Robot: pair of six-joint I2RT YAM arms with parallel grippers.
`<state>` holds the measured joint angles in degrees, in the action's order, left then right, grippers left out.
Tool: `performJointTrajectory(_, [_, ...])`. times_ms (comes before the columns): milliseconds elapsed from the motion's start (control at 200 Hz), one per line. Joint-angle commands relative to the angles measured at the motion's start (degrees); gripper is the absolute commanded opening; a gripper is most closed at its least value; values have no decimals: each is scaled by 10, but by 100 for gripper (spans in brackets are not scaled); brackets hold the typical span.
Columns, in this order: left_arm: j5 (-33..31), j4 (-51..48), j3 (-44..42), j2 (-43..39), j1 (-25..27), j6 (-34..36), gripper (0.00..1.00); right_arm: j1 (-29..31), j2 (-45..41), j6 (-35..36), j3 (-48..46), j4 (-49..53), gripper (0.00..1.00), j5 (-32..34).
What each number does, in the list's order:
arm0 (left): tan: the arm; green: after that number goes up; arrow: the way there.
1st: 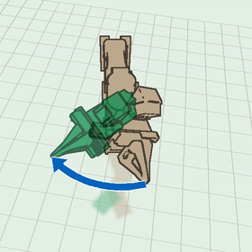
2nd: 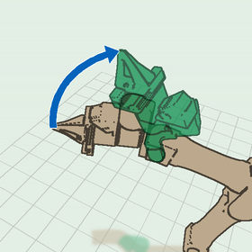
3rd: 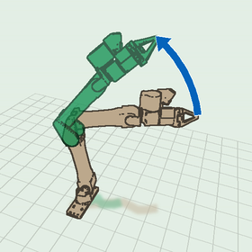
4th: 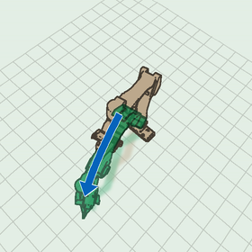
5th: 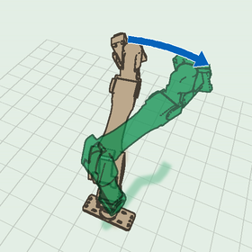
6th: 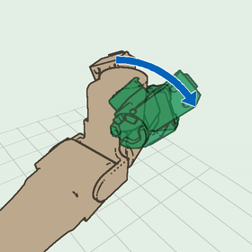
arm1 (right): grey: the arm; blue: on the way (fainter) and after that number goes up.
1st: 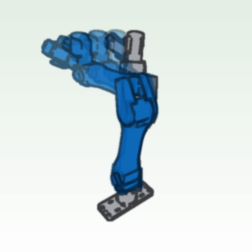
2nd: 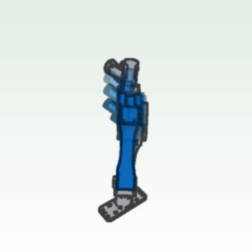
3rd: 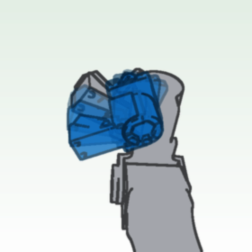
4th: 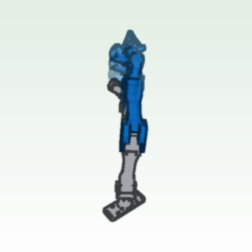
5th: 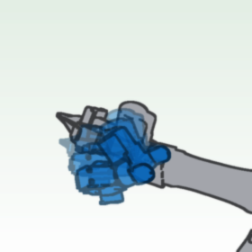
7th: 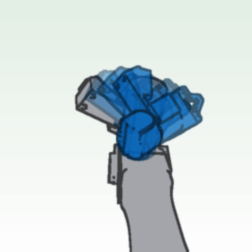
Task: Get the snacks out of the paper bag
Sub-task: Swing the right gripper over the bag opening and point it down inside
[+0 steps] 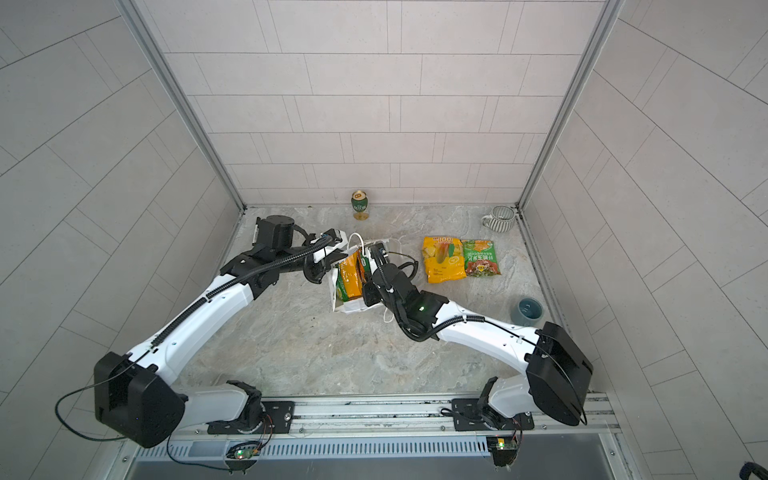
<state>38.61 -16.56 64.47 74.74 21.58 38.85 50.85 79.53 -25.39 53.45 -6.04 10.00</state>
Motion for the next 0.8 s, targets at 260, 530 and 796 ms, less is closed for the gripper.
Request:
performJointTrajectory(260, [-30,-1,44,9,6,-38,0,20,9,27,-53,-133,9,42])
performJointTrajectory(530, [-37,-20,67,31,6,-54,0,25,12,42,-74,-148,9,29])
performJointTrajectory(796, [-17,21,18,-8,6,-22,0,15,41,40,30,6,14,24])
